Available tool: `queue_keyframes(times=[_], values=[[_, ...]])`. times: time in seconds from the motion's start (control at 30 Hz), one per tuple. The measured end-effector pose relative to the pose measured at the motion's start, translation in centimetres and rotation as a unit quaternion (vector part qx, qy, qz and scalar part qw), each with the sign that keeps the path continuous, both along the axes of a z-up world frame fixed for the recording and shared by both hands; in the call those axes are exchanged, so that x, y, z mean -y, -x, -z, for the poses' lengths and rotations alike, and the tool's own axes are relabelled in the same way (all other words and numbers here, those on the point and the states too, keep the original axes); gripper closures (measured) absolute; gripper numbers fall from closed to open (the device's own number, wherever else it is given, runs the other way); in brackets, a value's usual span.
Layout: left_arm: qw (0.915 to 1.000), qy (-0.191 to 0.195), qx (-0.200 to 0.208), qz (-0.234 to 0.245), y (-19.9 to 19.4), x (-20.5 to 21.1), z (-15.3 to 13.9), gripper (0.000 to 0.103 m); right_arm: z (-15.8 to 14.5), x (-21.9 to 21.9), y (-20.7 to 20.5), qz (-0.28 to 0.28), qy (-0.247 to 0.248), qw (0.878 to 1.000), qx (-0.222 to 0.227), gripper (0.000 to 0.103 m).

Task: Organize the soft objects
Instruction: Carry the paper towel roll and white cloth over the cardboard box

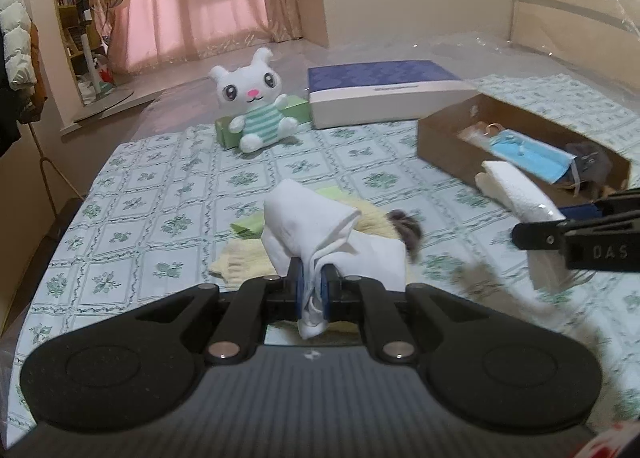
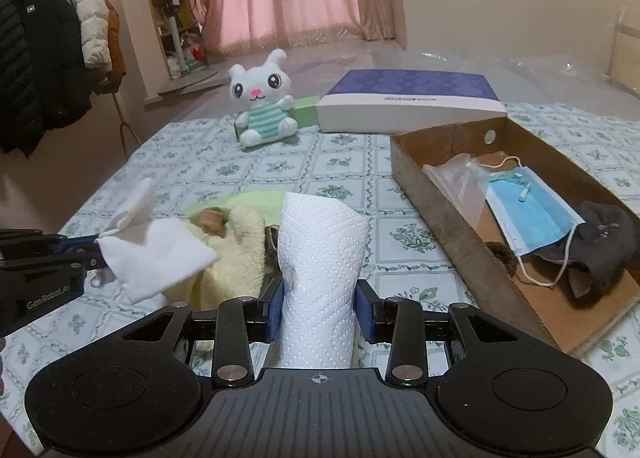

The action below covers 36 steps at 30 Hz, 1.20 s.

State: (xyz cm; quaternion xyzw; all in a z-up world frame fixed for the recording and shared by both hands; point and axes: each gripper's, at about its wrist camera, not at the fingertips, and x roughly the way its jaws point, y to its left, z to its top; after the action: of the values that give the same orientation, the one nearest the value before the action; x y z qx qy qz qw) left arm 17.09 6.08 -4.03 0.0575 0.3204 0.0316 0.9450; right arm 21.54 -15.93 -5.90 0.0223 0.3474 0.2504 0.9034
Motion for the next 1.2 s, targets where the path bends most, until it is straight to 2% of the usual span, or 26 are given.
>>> queue_keyframes(times=[0.3, 0.57, 0.97, 1.2], values=[[0.9991, 0.017, 0.011, 0.038, 0.7, 4.1, -2.2, 0.094, -1.6, 3.4, 1.6, 0.014, -0.008, 1.000, 0.009, 0.065], [0.9952, 0.031, 0.024, 0.089, -1.2, 9.0, -3.6, 0.094, -2.9, 7.9, 1.0, 0.051, -0.014, 0.998, 0.020, 0.065], [0.9864, 0.043, 0.038, 0.154, -7.3, 16.4, -4.6, 0.094, -3.3, 13.3, -3.7, 0.092, -0.017, 0.995, 0.023, 0.065], [0.9855, 0.040, 0.034, 0.162, -13.2, 19.3, -3.8, 0.094, -2.7, 14.7, -8.6, 0.102, -0.011, 0.994, 0.026, 0.065]])
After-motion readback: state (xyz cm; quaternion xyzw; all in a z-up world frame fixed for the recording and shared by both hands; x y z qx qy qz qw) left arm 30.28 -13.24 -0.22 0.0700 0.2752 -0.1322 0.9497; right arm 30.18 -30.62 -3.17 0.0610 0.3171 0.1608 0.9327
